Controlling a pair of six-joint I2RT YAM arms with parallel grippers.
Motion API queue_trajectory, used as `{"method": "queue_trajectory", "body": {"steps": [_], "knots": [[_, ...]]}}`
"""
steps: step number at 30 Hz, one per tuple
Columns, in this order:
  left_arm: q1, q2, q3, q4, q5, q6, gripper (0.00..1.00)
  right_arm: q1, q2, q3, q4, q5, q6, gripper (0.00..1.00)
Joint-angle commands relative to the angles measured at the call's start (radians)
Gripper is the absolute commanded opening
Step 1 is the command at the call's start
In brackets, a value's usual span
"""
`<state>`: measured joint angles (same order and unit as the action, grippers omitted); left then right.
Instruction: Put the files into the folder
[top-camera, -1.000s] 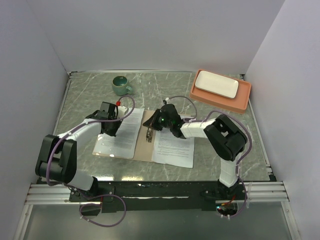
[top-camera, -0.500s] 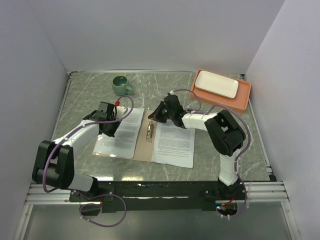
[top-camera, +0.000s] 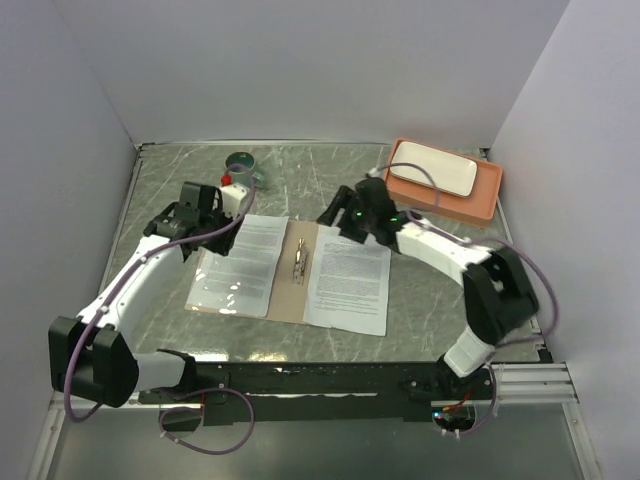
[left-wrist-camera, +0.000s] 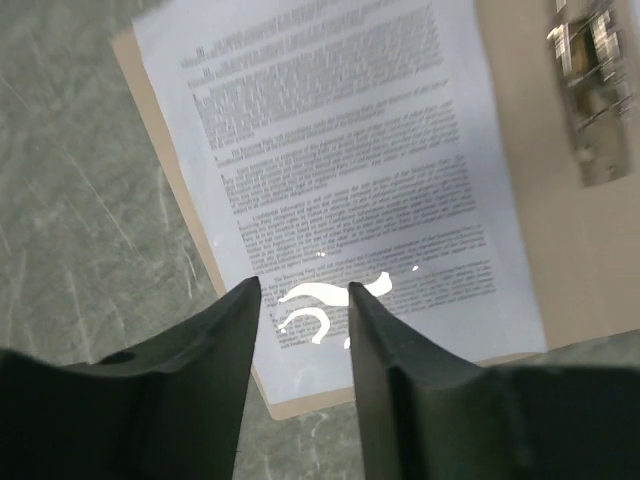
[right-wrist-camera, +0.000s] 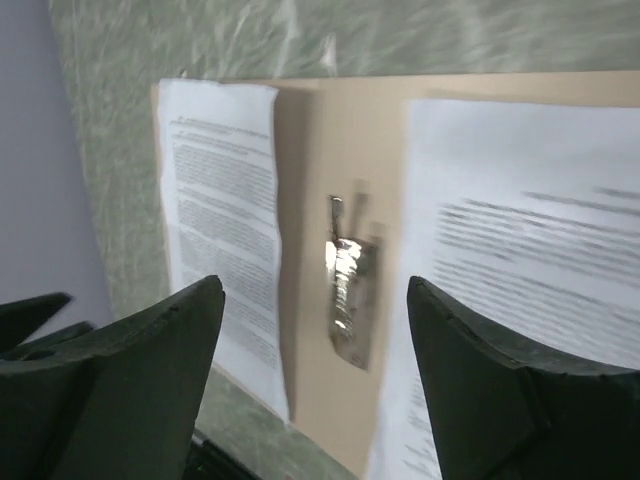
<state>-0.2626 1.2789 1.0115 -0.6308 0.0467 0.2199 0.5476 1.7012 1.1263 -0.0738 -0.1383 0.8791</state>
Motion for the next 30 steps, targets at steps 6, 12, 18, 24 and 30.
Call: {"method": "queue_trajectory", "body": {"steps": [6,12,18,24,30], "knots": [[-0.018,-0.078,0.108,-0.113,0.087,0.006,0.47,-0.066,-0.362,-0.120,-0.544,0.422,-0.049,0.83],[-0.017,-0.110,0.113,-0.153,0.114,0.018,0.47,-0.104,-0.353,-0.166,-0.693,0.419,-0.009,0.83],[-0.018,-0.131,0.096,-0.191,0.099,0.029,0.47,-0.133,-0.316,-0.258,-0.667,0.336,-0.008,0.82],[-0.018,-0.167,0.056,-0.191,0.078,0.029,0.47,-0.135,-0.264,-0.325,-0.574,0.244,-0.031,0.76],[-0.018,-0.187,0.030,-0.198,0.070,0.035,0.47,-0.135,-0.268,-0.437,-0.434,0.143,-0.006,0.66]]}}
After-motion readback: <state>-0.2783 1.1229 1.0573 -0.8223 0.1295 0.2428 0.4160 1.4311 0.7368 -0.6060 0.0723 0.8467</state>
